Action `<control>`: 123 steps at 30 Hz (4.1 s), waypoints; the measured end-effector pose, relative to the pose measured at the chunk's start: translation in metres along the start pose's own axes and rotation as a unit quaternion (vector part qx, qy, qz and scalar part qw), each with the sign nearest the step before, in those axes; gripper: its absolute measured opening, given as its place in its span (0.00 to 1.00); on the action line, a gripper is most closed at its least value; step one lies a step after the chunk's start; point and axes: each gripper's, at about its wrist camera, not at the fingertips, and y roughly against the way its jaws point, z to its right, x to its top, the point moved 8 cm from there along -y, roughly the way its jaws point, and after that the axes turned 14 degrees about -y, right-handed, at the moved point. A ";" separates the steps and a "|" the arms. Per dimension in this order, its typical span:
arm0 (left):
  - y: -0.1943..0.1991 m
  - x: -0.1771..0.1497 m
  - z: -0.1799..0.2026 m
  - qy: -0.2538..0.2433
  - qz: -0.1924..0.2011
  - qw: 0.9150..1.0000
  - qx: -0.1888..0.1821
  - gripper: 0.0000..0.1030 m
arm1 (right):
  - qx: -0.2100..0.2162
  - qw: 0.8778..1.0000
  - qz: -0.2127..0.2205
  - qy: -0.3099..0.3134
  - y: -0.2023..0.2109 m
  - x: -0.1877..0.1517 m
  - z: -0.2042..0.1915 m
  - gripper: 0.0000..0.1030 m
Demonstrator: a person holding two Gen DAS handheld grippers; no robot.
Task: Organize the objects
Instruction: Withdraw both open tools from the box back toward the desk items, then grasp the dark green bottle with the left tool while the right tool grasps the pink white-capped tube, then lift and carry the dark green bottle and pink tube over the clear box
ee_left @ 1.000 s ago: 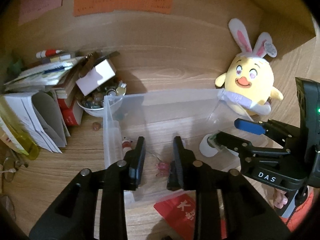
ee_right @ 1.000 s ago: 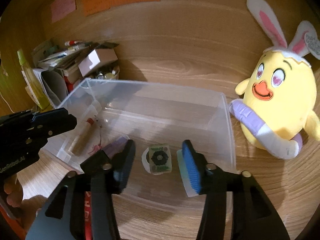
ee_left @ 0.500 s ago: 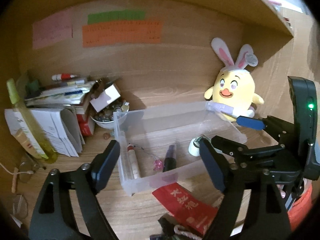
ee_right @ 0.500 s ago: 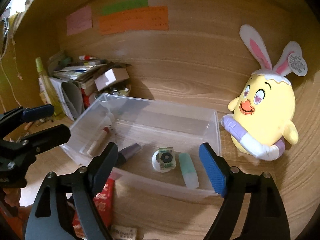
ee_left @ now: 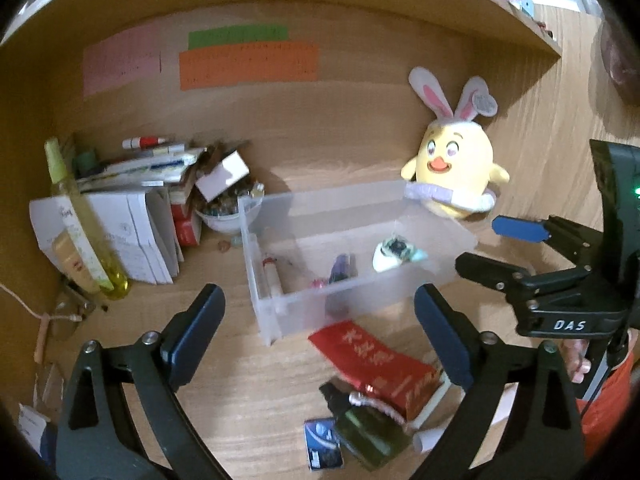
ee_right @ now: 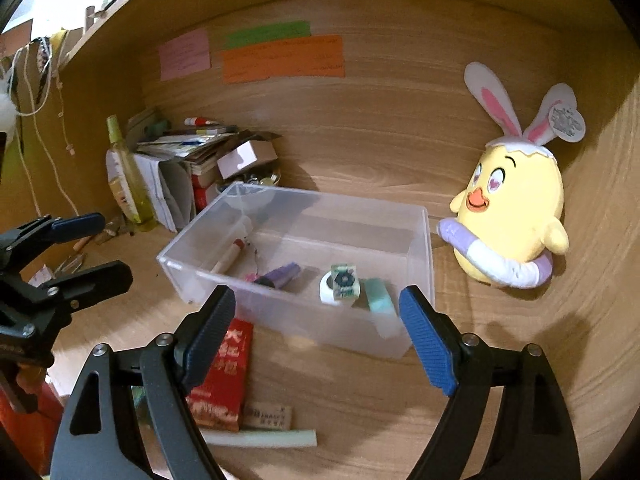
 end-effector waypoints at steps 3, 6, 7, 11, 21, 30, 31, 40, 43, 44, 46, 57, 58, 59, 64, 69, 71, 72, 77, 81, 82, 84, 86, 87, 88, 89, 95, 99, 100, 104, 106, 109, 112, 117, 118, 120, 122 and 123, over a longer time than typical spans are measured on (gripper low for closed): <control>-0.003 -0.014 0.003 0.003 -0.017 1.000 -0.006 0.94 | 0.000 1.000 -0.004 0.003 0.002 -0.010 0.000 0.80; -0.004 -0.027 0.005 0.004 -0.030 0.999 -0.012 0.94 | -0.001 1.000 -0.011 0.008 0.002 -0.023 -0.001 0.80; -0.004 -0.032 0.006 0.004 -0.033 0.999 -0.013 0.94 | 0.000 1.000 -0.014 0.008 0.002 -0.026 -0.001 0.80; -0.007 -0.049 0.012 0.009 -0.049 0.999 -0.022 0.94 | 0.008 1.000 -0.029 0.001 0.002 -0.044 0.001 0.80; -0.017 -0.095 0.034 0.019 -0.093 0.994 -0.059 0.94 | 0.017 0.997 -0.073 -0.003 0.007 -0.093 0.004 0.80; -0.024 -0.106 0.049 0.016 -0.098 0.993 -0.066 0.94 | 0.045 0.993 -0.111 0.023 0.007 -0.133 -0.014 0.80; -0.026 -0.109 0.048 0.017 -0.102 0.993 -0.065 0.94 | 0.049 0.992 -0.116 0.023 0.006 -0.136 -0.016 0.80; -0.021 -0.125 0.019 0.054 -0.106 0.992 -0.053 0.94 | 0.065 0.988 -0.136 0.031 -0.002 -0.151 -0.026 0.78; -0.022 -0.126 0.016 0.055 -0.107 0.991 -0.050 0.94 | 0.066 0.987 -0.139 0.040 -0.004 -0.155 -0.031 0.69; -0.023 -0.125 0.017 0.055 -0.106 0.992 -0.050 0.94 | 0.069 0.987 -0.141 0.043 -0.005 -0.156 -0.033 0.67; -0.026 -0.123 0.017 0.052 -0.103 0.992 -0.048 0.92 | 0.069 0.987 -0.139 0.052 -0.005 -0.157 -0.037 0.61; -0.040 -0.121 0.016 0.060 -0.105 0.991 -0.050 0.57 | 0.076 0.985 -0.133 0.085 -0.008 -0.159 -0.051 0.34; -0.040 -0.121 0.016 0.062 -0.104 0.991 -0.050 0.57 | 0.078 0.984 -0.133 0.084 -0.008 -0.158 -0.052 0.30; -0.041 -0.120 0.014 0.065 -0.102 0.991 -0.049 0.57 | 0.079 0.984 -0.134 0.084 -0.008 -0.158 -0.052 0.27; -0.038 -0.119 0.009 0.075 -0.093 0.992 -0.046 0.40 | 0.083 0.984 -0.135 0.077 -0.009 -0.157 -0.052 0.22; -0.033 -0.116 0.002 0.081 -0.083 0.993 -0.034 0.40 | 0.083 0.986 -0.134 0.061 -0.009 -0.155 -0.048 0.21; -0.029 -0.115 0.000 0.082 -0.080 0.993 -0.030 0.40 | 0.084 0.986 -0.133 0.052 -0.007 -0.153 -0.046 0.21; -0.027 -0.114 0.000 0.083 -0.077 0.993 -0.028 0.40 | 0.084 0.987 -0.131 0.050 -0.006 -0.152 -0.044 0.21; -0.015 -0.107 -0.004 0.080 -0.063 0.995 -0.018 0.40 | 0.090 0.988 -0.119 0.037 0.002 -0.143 -0.039 0.20; -0.008 -0.100 -0.005 0.077 -0.051 0.996 -0.009 0.40 | 0.092 0.990 -0.104 0.031 0.011 -0.133 -0.036 0.20; -0.006 -0.098 -0.005 0.075 -0.047 0.996 -0.003 0.40 | 0.092 0.990 -0.099 0.030 0.013 -0.130 -0.035 0.20; -0.002 -0.093 -0.005 0.070 -0.040 0.997 0.004 0.40 | 0.091 0.991 -0.092 0.027 0.017 -0.125 -0.034 0.20; 0.001 -0.088 -0.006 0.072 -0.034 0.997 0.003 0.40 | 0.091 0.992 -0.084 0.023 0.019 -0.119 -0.032 0.20; 0.002 -0.086 -0.006 0.072 -0.030 0.997 0.003 0.40 | 0.091 0.992 -0.081 0.021 0.020 -0.116 -0.031 0.20; 0.003 -0.084 -0.007 0.072 -0.028 0.997 0.003 0.40 | 0.090 0.993 -0.074 0.018 0.022 -0.111 -0.030 0.20; 0.005 -0.081 -0.007 0.072 -0.025 0.997 0.003 0.40 | 0.090 0.993 -0.070 0.017 0.023 -0.107 -0.029 0.20; 0.012 -0.066 -0.007 0.074 -0.007 0.997 0.000 0.40 | 0.090 0.996 -0.025 -0.003 0.035 -0.076 -0.019 0.20; 0.015 -0.054 -0.004 0.075 0.002 0.997 -0.005 0.40 | 0.089 0.996 -0.003 -0.014 0.042 -0.060 -0.013 0.19; 0.016 -0.050 -0.003 0.074 0.006 0.997 -0.006 0.40 | 0.087 0.996 0.004 -0.017 0.044 -0.054 -0.011 0.18; 0.016 -0.038 -0.001 0.072 0.015 0.997 -0.009 0.40 | 0.086 0.996 0.029 -0.025 0.051 -0.033 -0.006 0.18; 0.016 -0.031 -0.001 0.070 0.020 0.997 -0.008 0.40 | 0.083 0.995 0.041 -0.024 0.055 -0.022 -0.005 0.18; 0.017 -0.021 -0.002 0.066 0.027 0.997 -0.006 0.40 | 0.077 0.995 0.055 -0.019 0.057 -0.009 -0.006 0.18; 0.018 -0.012 -0.004 0.064 0.035 0.997 -0.001 0.40 | 0.074 0.995 0.063 -0.014 0.057 0.003 -0.007 0.18; 0.015 0.001 -0.010 0.067 0.040 0.997 0.003 0.40 | 0.071 0.995 0.075 -0.008 0.054 0.019 -0.010 0.18; 0.014 0.003 -0.011 0.067 0.040 0.997 0.005 0.40 | 0.071 0.995 0.076 -0.009 0.052 0.024 -0.010 0.18; 0.011 0.007 -0.014 0.069 0.041 0.997 0.007 0.40 | 0.069 0.995 0.078 -0.009 0.049 0.030 -0.010 0.18; 0.008 0.011 -0.015 0.068 0.041 0.997 0.009 0.40 | 0.064 0.995 0.080 -0.008 0.045 0.037 -0.009 0.18; 0.006 0.013 -0.016 0.067 0.041 0.997 0.011 0.40 | 0.063 0.995 0.081 -0.008 0.043 0.040 -0.009 0.18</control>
